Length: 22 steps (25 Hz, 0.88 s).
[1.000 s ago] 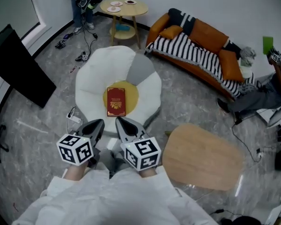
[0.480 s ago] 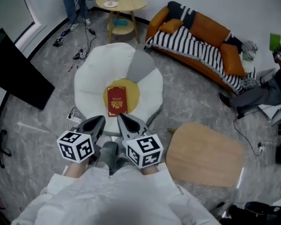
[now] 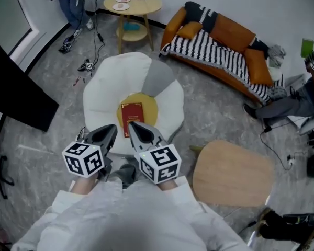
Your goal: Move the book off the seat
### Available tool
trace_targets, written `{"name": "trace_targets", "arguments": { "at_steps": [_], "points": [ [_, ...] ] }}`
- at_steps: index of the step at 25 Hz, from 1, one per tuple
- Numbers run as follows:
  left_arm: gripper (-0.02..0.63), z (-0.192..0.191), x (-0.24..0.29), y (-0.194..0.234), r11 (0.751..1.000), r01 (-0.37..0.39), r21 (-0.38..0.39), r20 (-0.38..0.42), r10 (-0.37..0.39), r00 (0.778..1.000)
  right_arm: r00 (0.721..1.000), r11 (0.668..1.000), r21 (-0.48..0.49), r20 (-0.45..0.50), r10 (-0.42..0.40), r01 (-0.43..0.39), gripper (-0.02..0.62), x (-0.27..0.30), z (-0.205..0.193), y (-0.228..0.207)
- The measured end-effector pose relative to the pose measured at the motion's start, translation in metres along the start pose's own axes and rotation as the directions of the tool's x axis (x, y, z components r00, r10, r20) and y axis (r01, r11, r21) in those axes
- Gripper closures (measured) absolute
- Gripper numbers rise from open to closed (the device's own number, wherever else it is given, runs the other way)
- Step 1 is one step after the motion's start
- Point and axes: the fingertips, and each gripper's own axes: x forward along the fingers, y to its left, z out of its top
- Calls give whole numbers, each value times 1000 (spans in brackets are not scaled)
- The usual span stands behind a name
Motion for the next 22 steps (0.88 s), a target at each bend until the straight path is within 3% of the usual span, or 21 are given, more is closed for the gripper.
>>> {"name": "trace_targets", "arguments": {
  "at_steps": [10, 22],
  "points": [
    [600, 28, 14, 46, 999, 46, 5, -14, -46, 999, 998, 998, 4, 14, -66, 66, 583, 48, 13, -3],
    [600, 35, 39, 44, 998, 50, -31, 0, -50, 999, 997, 997, -10, -4, -79, 79, 583, 50, 22, -34]
  ]
}}
